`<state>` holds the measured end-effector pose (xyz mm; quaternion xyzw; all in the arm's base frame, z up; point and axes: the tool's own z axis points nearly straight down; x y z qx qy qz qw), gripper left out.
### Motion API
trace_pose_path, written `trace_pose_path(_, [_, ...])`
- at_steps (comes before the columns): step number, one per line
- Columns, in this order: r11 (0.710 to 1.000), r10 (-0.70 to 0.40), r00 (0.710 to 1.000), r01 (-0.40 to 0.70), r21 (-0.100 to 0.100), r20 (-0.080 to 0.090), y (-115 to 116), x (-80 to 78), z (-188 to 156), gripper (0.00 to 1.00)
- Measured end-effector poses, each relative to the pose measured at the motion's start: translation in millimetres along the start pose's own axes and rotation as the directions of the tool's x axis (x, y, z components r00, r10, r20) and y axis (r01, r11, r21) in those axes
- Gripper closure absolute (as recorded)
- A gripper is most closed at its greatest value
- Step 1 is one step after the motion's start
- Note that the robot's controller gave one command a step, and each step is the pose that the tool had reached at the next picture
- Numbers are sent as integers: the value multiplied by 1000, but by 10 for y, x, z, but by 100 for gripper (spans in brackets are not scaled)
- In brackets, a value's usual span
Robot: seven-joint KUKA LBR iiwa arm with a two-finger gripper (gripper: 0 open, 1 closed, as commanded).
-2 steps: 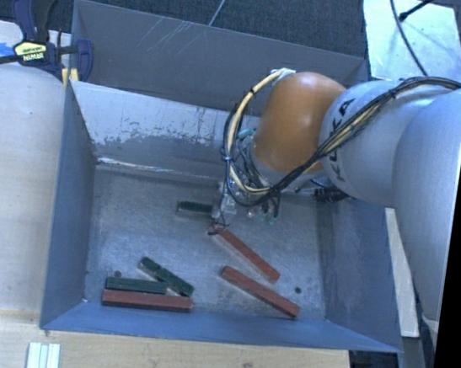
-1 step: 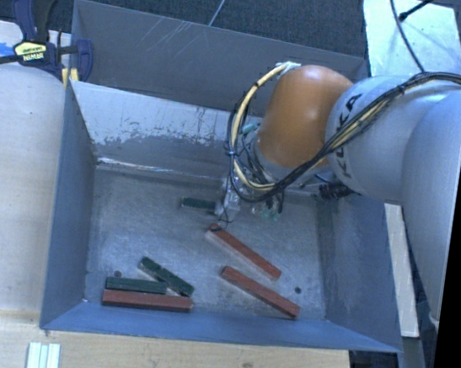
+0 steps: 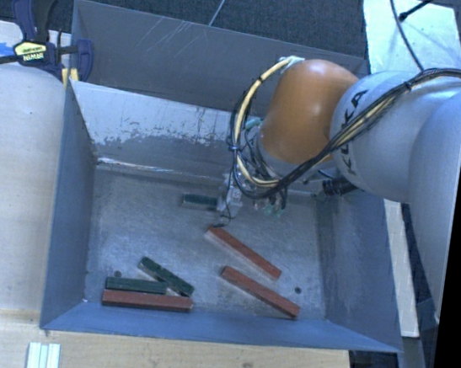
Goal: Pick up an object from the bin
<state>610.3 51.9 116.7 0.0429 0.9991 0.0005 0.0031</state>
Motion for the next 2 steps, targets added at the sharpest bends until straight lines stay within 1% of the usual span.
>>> trace_pose_path(1, [1000, 0, 1000, 0, 0, 0, -1, -2, -62, 100])
trace_pose_path(2, [1000, 0, 1000, 0, 1, -6, -4, 8, -151, 100])
